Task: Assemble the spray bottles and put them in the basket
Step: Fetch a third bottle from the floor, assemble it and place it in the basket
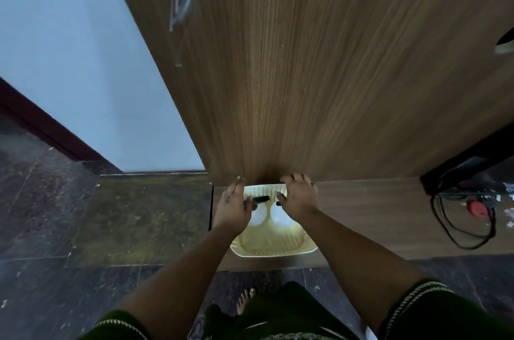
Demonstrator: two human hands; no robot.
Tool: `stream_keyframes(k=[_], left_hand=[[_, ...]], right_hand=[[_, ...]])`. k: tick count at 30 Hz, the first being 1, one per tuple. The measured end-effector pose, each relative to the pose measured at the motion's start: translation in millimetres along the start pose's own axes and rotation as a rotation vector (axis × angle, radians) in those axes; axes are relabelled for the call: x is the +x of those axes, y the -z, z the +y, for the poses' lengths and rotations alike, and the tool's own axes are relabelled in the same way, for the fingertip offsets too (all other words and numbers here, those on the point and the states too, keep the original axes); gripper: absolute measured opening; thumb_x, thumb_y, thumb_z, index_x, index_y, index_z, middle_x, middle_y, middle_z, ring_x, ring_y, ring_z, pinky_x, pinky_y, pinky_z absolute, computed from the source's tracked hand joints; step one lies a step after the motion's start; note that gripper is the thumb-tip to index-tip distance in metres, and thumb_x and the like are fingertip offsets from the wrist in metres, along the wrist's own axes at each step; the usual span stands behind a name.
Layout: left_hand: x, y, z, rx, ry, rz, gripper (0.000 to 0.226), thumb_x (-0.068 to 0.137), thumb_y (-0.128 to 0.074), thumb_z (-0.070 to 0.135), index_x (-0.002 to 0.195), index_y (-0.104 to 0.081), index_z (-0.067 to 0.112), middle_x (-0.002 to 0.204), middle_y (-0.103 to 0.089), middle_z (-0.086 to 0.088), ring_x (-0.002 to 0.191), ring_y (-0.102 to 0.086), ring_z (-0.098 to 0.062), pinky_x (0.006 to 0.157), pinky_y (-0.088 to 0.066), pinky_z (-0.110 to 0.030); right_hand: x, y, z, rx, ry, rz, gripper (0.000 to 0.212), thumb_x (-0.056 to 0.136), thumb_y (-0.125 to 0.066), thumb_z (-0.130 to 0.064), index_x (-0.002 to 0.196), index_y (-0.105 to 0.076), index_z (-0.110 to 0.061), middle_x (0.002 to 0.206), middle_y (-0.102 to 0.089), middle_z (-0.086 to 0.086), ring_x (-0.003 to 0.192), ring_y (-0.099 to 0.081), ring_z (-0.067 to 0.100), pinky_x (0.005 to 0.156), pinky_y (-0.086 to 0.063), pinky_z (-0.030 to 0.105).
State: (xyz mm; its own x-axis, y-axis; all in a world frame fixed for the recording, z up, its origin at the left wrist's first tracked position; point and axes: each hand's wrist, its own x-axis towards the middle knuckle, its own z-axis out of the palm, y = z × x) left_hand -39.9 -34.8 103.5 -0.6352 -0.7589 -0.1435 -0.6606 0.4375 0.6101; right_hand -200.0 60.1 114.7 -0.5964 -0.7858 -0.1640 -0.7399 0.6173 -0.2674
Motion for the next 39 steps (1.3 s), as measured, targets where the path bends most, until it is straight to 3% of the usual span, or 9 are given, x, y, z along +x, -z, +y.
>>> stream_keyframes(k=[14, 22, 26, 32, 39], left_hand=[[-132, 29, 12, 0.114, 0.293, 0.436, 0.059, 0.092, -0.052, 0.030, 0.144, -0.035, 0.006, 0.151, -0.036, -0.014, 0.140, -0.033, -0.029, 0.113, -0.031, -0.043], [-284, 35, -30, 0.137, 0.645, 0.631, 0.060, 0.093, -0.049, 0.036, 0.146, -0.033, 0.011, 0.154, -0.032, -0.009, 0.141, -0.030, -0.026, 0.114, -0.029, -0.045], [-382, 28, -52, 0.123, 0.859, 0.736, 0.061, 0.094, -0.047, 0.037, 0.146, -0.032, 0.010, 0.154, -0.031, -0.010, 0.143, -0.028, -0.026, 0.116, -0.027, -0.044], [-524, -5, -58, 0.073, 1.129, 0.884, 0.061, 0.094, -0.048, 0.036, 0.146, -0.033, 0.007, 0.153, -0.034, -0.013, 0.142, -0.030, -0.027, 0.115, -0.028, -0.038], [-703, -79, -27, -0.030, 1.471, 1.019, 0.062, 0.096, -0.043, 0.039, 0.149, -0.026, 0.012, 0.156, -0.027, -0.007, 0.144, -0.024, -0.023, 0.116, -0.025, -0.039]], right_hand=[[-51, 35, -63, -0.037, 0.550, 0.036, 0.039, 0.086, -0.056, -0.042, 0.121, -0.053, -0.024, 0.119, -0.054, 0.001, 0.114, -0.047, 0.025, 0.089, -0.043, 0.041], [-132, -5, -147, -0.111, 0.938, -0.035, 0.040, 0.085, -0.055, -0.044, 0.116, -0.054, -0.018, 0.115, -0.054, 0.007, 0.111, -0.048, 0.028, 0.090, -0.042, 0.040], [-204, -31, -196, -0.106, 1.142, -0.090, 0.037, 0.082, -0.058, -0.044, 0.109, -0.055, -0.018, 0.112, -0.054, 0.007, 0.110, -0.049, 0.029, 0.088, -0.042, 0.041], [-331, -68, -244, -0.102, 1.435, -0.191, 0.042, 0.085, -0.056, -0.045, 0.120, -0.053, -0.022, 0.115, -0.053, 0.003, 0.111, -0.049, 0.026, 0.091, -0.043, 0.040], [-506, -119, -248, -0.170, 1.637, -0.352, 0.039, 0.085, -0.058, -0.043, 0.117, -0.053, -0.020, 0.118, -0.053, 0.006, 0.113, -0.047, 0.028, 0.093, -0.041, 0.042]])
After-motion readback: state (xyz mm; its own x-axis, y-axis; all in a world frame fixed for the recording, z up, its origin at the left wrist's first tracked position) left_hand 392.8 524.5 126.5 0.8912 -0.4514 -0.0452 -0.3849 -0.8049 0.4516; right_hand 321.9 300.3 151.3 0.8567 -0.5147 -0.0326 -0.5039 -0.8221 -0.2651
